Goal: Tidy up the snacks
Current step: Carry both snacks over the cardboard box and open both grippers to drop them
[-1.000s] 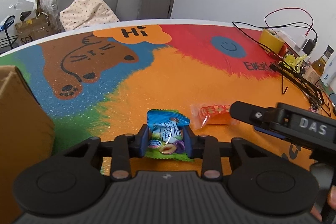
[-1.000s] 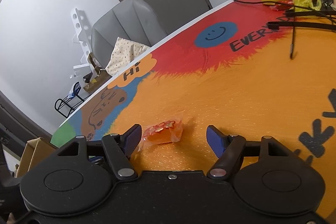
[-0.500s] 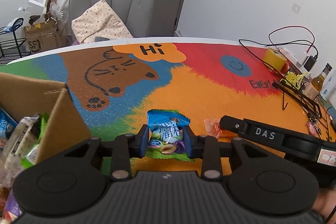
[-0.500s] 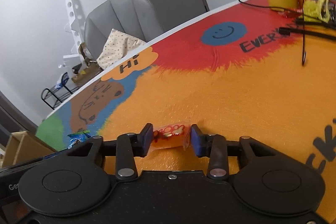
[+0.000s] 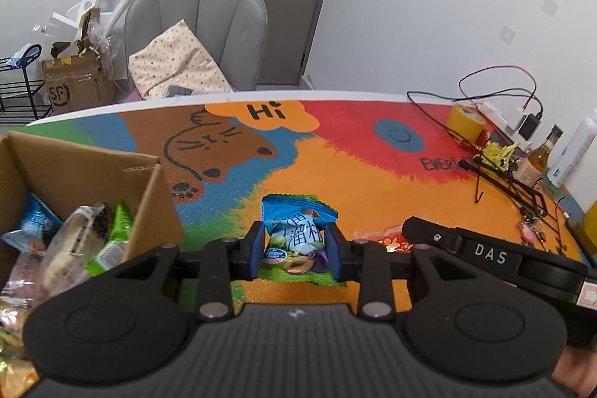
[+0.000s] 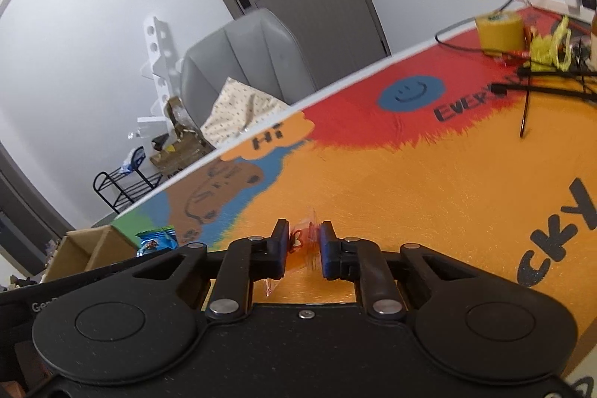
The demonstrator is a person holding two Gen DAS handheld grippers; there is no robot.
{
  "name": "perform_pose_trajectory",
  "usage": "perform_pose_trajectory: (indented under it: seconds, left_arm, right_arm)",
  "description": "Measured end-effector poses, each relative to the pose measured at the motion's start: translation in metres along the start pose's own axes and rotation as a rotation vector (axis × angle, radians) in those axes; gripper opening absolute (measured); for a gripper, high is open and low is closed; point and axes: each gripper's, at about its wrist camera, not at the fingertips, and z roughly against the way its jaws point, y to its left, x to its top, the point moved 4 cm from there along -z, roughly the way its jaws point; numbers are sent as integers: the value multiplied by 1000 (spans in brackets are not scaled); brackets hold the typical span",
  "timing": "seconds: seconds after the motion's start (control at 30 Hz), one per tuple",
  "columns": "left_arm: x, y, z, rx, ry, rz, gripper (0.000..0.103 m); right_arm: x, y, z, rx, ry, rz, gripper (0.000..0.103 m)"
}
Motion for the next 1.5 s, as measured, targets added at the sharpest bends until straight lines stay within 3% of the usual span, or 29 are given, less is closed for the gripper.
perform_pose_trajectory:
  seconds: [0.37, 0.73, 1.4, 1.5]
  left_arm:
    - [4, 13, 43, -6, -73, 1, 33]
    - [3, 51, 74, 15, -109, 31, 33]
    - [-4, 113, 96, 75, -94, 90, 34]
    - [-5, 121, 101, 82, -84, 100, 38]
  right_arm:
    - [6, 43, 30, 65, -69, 61, 16]
    - [-2, 83, 30, 138, -88, 97, 16]
    - [-15, 137, 29, 187, -68, 149, 15]
    - [-18, 146, 28, 195, -62, 161, 15]
